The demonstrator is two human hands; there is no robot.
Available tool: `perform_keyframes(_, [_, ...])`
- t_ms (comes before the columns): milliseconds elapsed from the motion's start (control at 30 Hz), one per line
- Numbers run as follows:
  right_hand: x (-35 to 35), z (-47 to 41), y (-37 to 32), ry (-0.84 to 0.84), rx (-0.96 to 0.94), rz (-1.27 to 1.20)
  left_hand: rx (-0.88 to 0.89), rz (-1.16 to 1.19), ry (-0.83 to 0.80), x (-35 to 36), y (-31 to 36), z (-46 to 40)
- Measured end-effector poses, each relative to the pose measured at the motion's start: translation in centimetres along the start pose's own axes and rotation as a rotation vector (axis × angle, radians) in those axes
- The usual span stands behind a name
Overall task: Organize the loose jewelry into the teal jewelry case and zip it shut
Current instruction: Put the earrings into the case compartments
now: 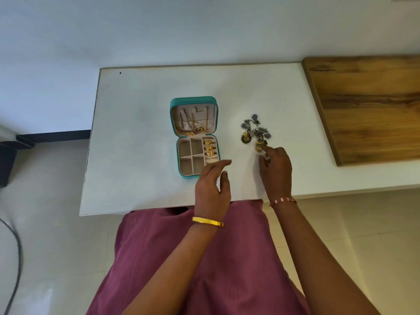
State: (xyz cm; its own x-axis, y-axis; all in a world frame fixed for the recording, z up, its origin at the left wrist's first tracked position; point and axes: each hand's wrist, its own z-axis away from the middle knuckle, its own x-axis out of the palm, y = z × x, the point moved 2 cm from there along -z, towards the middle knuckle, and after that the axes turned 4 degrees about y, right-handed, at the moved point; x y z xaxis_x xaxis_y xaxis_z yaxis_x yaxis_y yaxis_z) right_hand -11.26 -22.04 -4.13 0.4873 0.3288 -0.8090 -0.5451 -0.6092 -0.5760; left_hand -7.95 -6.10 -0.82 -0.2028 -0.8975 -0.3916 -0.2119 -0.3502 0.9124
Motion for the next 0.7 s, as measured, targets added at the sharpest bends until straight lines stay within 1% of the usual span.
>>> perform_keyframes(133, [0.5,-0.8,-0.5,-0.049,-0.043,0.07,-0.045,0.023,-0.008,0.9,-0.1,-0.1])
perform_keyframes(233, [0.8,-0.7,-0.7,-0.033,-0.1,0.135,-0.084,0.036,0.014,0.7,-0.3,0.0])
perform_keyframes(333, [0.8,-0.7,-0.7,-0.041,-0.025,0.092,-0.114,0.041,0.01,0.5,-0.6,0.2])
perform_keyframes(433, [0.6,-0.6,-1.0,-0.098,0.052,-0.066,-0.167,0.076,0.013,0.1,-0.6,0.6])
perform_keyframes(533, [-0.1,0.1,-1.9,-0.201,0.165,-0.307,-0.239,0.107,0.027,-0.4,-0.5,0.9])
perform_keyframes(600, [-0.7,0.8,-2.5,-0.311,0.315,-0.522,-0.286,0.111,0.026,-0.9,-0.4,1.1])
perform_keyframes(700, [-1.5,1.9,-3.0,-0.537,0.606,-0.869,-0.36,0.114,-0.008,-1.3,-0.3,1.2])
